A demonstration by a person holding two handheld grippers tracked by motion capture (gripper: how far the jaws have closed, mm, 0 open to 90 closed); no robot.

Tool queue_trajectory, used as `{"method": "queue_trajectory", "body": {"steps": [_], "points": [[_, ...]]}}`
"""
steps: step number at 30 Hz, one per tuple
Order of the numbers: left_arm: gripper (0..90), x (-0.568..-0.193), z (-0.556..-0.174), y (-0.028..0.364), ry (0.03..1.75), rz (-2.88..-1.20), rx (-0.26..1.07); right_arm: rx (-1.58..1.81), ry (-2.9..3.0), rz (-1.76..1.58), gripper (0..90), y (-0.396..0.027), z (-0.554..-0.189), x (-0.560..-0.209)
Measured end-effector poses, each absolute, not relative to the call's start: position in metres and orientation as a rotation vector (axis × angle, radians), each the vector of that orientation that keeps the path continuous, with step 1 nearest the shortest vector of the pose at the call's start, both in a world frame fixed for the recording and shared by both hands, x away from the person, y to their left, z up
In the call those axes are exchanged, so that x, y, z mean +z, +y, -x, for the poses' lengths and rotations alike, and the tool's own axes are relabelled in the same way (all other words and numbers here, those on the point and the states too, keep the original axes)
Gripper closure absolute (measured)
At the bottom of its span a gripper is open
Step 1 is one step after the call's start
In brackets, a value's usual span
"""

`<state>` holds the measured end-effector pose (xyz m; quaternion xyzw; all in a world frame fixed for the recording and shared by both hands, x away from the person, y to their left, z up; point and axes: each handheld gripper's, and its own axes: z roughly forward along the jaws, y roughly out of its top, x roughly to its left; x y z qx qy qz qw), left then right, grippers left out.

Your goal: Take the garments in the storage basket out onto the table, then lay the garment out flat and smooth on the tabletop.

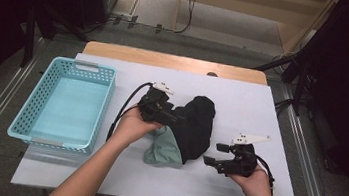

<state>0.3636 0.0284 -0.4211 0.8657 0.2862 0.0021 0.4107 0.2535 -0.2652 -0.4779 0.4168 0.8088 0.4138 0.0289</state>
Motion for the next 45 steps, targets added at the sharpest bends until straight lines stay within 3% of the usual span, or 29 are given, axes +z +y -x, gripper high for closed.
{"method": "queue_trajectory", "body": {"steps": [16, 45], "points": [[29.7, -0.437, -0.342, 0.044, 0.712, -2.231, -0.011, 1.284, 2.483, -1.337, 19.1, -0.266, -0.27, -0.485], [31.6, -0.454, -0.306, 0.063, 0.77, -2.243, 0.034, 1.228, 2.472, -1.32, 28.3, -0.266, -0.283, -0.493]]}}
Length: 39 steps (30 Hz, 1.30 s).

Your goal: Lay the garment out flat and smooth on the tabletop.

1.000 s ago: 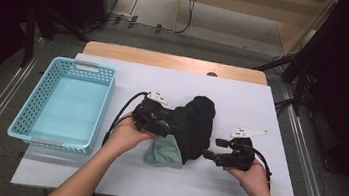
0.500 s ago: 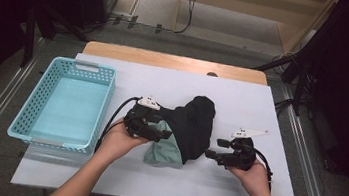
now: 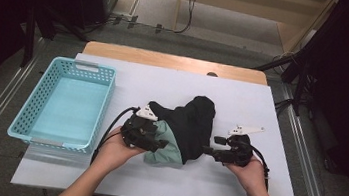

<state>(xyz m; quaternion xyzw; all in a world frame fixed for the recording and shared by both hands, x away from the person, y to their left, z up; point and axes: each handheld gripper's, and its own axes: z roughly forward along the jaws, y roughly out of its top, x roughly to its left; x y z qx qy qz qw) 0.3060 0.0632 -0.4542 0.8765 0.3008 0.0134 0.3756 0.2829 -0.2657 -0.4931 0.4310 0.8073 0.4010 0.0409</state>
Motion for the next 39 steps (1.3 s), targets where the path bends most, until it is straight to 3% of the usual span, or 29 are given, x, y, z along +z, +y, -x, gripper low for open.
{"method": "queue_trajectory", "body": {"steps": [14, 25, 28, 29, 30, 31, 39], "points": [[36.5, -0.47, -0.3, 0.059, 0.784, -2.266, -0.03, 1.198, 2.489, -1.324, 29.8, -0.258, -0.291, -0.501], [46.7, -0.483, -0.306, 0.056, 0.829, -2.258, -0.101, 1.205, 2.563, -1.344, 51.5, -0.249, -0.303, -0.508], [50.0, -0.484, -0.307, 0.054, 0.833, -2.261, -0.105, 1.223, 2.599, -1.354, 62.6, -0.249, -0.306, -0.508], [53.3, -0.484, -0.307, 0.053, 0.834, -2.266, -0.107, 1.204, 2.619, -1.371, 71.9, -0.248, -0.307, -0.506], [53.3, -0.484, -0.307, 0.052, 0.842, -2.268, -0.107, 1.204, 2.619, -1.371, 71.9, -0.248, -0.307, -0.506], [60.1, -0.484, -0.307, 0.052, 0.851, -2.259, -0.116, 1.2, 2.617, -1.374, 78.2, -0.249, -0.307, -0.503], [78.8, -0.481, -0.314, 0.051, 0.804, -2.22, -0.23, 1.265, 2.551, -1.467, 82.8, -0.264, -0.306, -0.485]]}}
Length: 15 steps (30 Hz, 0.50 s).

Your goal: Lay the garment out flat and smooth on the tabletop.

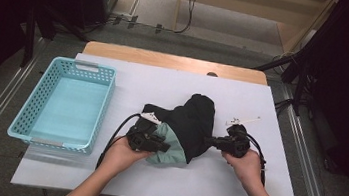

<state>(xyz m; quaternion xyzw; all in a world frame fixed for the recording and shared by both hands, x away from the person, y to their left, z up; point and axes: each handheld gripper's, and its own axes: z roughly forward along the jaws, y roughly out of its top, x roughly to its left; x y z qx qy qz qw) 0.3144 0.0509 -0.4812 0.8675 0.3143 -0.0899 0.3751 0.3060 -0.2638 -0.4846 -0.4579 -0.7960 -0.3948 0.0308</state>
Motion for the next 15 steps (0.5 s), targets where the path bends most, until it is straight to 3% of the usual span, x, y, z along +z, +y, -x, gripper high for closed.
{"method": "queue_trajectory", "body": {"steps": [15], "points": [[83.6, -0.465, -0.312, 0.022, 0.676, -2.15, -0.18, -1.403, -2.447, 1.485, 83.0, -0.299, -0.285, -0.439]]}}
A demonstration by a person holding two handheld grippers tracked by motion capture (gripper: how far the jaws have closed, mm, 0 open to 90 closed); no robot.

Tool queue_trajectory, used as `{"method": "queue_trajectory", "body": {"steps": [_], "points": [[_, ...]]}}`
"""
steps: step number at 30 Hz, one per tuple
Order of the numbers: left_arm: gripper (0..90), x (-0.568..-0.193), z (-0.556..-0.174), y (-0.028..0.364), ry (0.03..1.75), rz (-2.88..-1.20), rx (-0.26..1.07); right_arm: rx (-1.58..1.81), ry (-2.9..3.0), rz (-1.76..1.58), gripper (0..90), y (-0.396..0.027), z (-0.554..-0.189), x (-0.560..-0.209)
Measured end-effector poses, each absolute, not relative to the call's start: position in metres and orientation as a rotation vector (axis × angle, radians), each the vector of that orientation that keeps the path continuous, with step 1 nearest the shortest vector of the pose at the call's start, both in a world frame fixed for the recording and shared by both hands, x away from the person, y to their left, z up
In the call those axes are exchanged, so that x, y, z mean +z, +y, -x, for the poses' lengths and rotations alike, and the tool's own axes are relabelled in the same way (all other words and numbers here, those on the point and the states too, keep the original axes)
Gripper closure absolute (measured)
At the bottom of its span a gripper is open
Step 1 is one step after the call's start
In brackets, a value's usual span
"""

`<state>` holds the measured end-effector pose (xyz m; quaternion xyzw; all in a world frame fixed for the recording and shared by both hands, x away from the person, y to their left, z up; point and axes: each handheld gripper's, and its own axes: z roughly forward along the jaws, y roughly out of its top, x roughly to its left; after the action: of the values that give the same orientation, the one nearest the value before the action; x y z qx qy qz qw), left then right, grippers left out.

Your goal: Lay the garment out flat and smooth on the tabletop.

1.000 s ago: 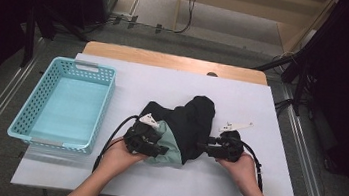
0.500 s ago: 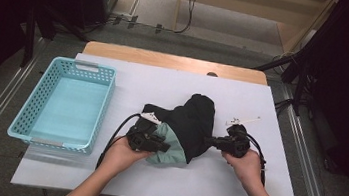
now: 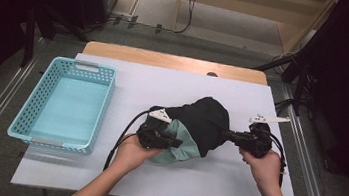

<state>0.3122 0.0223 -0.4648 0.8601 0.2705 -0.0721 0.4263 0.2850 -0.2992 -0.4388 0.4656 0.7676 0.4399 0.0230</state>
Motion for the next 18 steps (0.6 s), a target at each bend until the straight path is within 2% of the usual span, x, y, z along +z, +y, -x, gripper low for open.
{"method": "queue_trajectory", "body": {"steps": [7, 13, 15, 18], "points": [[84.4, -0.461, -0.313, 0.005, 0.625, -2.121, -0.18, 1.386, 2.294, -1.458, 83.0, -0.318, -0.269, -0.422], [85.7, -0.459, -0.325, 0.011, 0.669, -2.134, -0.159, 1.357, 2.302, -1.471, 80.9, -0.315, -0.271, -0.431], [86.1, -0.457, -0.329, 0.017, 0.695, -2.109, -0.157, 1.352, 2.3, -1.477, 75.6, -0.313, -0.274, -0.436], [86.2, -0.452, -0.335, 0.027, 0.73, -2.076, -0.14, 1.357, 2.299, -1.414, 60.9, -0.309, -0.276, -0.442]]}}
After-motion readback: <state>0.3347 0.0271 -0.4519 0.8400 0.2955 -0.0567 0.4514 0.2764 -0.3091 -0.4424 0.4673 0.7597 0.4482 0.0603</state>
